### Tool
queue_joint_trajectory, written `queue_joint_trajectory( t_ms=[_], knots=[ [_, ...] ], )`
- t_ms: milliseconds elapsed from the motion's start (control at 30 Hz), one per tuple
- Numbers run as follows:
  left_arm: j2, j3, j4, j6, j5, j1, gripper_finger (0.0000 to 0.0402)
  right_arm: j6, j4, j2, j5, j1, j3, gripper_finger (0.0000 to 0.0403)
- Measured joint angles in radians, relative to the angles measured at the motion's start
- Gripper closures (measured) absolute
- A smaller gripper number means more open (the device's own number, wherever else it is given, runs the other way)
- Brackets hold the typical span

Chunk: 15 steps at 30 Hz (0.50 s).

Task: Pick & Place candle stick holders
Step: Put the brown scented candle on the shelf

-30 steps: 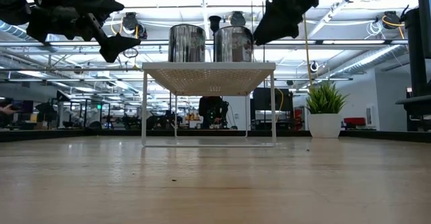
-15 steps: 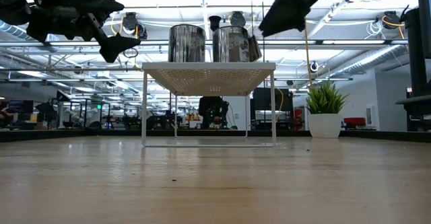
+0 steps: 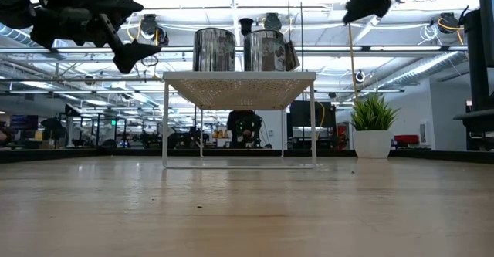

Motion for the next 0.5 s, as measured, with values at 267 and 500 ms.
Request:
queue_joint_trajectory(
  t_ms=[267,500],
  knots=[
    [0.000,0.000,0.000,0.008,0.000,0.000,0.0002,0.166,-0.136,-0.034,-0.162,0.072,0.000,0.0249],
    [0.000,0.000,-0.001,0.044,0.000,0.000,0.0002,0.189,-0.084,-0.036,-0.227,0.195,0.000,0.0276]
  ],
)
